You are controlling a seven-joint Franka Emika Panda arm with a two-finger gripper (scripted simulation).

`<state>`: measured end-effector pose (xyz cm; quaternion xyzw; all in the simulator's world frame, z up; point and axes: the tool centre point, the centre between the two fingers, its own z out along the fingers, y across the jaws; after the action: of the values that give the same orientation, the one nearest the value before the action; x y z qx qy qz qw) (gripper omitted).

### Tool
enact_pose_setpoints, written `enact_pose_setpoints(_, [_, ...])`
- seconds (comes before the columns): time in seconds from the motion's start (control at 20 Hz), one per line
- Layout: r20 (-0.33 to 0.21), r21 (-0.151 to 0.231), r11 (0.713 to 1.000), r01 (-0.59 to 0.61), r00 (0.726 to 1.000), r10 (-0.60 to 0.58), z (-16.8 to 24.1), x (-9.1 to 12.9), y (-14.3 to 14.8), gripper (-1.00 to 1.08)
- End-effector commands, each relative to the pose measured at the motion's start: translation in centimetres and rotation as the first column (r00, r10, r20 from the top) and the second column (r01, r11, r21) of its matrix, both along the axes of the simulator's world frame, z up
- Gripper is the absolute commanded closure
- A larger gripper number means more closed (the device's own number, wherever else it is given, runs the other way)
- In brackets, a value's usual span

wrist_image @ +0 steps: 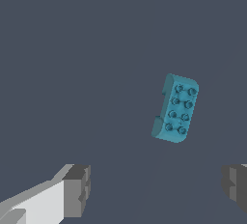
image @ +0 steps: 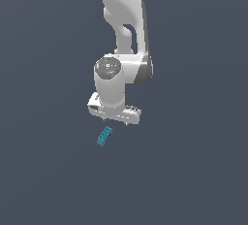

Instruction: Pick up the object and move it to a goal position.

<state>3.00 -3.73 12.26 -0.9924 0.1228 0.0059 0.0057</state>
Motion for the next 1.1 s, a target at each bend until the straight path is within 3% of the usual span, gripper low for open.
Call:
enact_pose_setpoints(0.0, [0.002,-0.003,0.997,0.076,0.997,-0.076,-1.5,0.7,-1.6,-0.92])
enact_pose_setpoints(0.45, [0.009,-0.012,0.972,0.234,0.972,-0.233,-4.7,2.0,-5.1,-0.92])
enact_pose_setpoints(1.05, [0.009,-0.013,0.969,0.246,0.969,-0.246,-6.7,2.0,-5.4,-0.92])
